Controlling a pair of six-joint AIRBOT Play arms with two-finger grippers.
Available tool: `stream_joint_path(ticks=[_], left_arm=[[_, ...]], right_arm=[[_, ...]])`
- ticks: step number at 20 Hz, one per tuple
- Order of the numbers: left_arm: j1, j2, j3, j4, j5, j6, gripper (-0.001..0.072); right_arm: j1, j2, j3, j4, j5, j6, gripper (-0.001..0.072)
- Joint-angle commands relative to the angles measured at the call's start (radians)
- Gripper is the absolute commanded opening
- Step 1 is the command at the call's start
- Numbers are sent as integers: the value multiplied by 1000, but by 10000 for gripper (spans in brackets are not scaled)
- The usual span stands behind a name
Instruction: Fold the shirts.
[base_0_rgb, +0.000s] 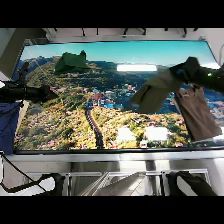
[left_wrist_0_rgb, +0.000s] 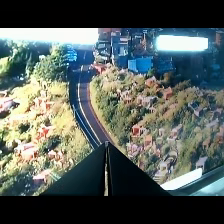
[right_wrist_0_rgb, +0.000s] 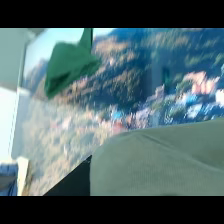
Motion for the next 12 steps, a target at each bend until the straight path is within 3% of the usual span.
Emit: stream_joint_path(ticks=[1, 6, 12], left_arm=[[-1, 9, -20, -3, -26, 1, 14], [0, 51, -154, 8, -16, 28, 15], [0, 51, -237, 4, 26, 26, 15]], right_arm=[[-150, -42, 72, 83, -3, -126, 22], [-316, -290, 323, 258, 43, -323, 22], [-411, -636, 697, 289, 97, -334, 22]])
